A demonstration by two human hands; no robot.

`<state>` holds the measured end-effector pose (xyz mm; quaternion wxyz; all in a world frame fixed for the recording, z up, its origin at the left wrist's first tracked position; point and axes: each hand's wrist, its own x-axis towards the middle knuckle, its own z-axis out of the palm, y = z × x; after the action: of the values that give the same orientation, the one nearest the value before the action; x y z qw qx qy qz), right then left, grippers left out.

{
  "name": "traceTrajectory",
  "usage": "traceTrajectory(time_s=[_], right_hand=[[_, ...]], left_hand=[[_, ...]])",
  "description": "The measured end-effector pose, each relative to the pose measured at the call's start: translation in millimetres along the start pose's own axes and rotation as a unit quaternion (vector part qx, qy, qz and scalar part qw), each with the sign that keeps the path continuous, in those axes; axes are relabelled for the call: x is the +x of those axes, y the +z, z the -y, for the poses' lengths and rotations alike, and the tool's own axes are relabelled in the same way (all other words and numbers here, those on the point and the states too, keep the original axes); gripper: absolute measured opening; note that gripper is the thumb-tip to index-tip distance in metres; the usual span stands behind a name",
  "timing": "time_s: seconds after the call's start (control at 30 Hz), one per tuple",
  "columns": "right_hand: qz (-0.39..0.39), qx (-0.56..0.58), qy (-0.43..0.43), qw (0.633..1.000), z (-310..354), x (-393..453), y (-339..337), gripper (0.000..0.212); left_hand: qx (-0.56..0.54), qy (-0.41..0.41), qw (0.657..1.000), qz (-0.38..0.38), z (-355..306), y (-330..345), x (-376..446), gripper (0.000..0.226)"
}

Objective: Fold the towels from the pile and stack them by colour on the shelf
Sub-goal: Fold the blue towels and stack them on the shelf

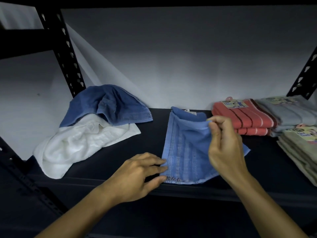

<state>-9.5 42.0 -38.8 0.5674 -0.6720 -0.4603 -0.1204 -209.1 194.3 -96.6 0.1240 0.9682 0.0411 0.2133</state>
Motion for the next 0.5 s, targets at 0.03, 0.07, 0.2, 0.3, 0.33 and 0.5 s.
traceTrajectory(time_s=[0.03,0.07,0.2,0.3,0.33,0.5], right_hand=[[-0.029,-0.013,-0.025,0.999,1,3,0,0.013],[-0.048,-0.035,-0.057,0.997,0,4,2,0.016],[0.020,-0.142,-0.207,0.968,-3,-12,11,0.020],[0.125,-0.221,-0.252,0.934,-6,-39,20,0.024],[0.157,-0.237,-0.247,0.926,-7,-47,22,0.023],[0.230,-0.272,-0.212,0.910,-9,-63,22,0.018]], left_hand=[[0.000,0.001,1.000,-0.002,0,0,0,0.038],[0.000,0.003,1.000,-0.004,0,1,0,0.038],[-0.002,0.004,1.000,0.003,1,1,0,0.039],[-0.026,-0.011,0.999,0.020,6,-6,4,0.041],[-0.037,-0.021,0.999,0.021,8,-8,6,0.042],[-0.032,-0.069,0.996,0.045,29,-18,24,0.048]])
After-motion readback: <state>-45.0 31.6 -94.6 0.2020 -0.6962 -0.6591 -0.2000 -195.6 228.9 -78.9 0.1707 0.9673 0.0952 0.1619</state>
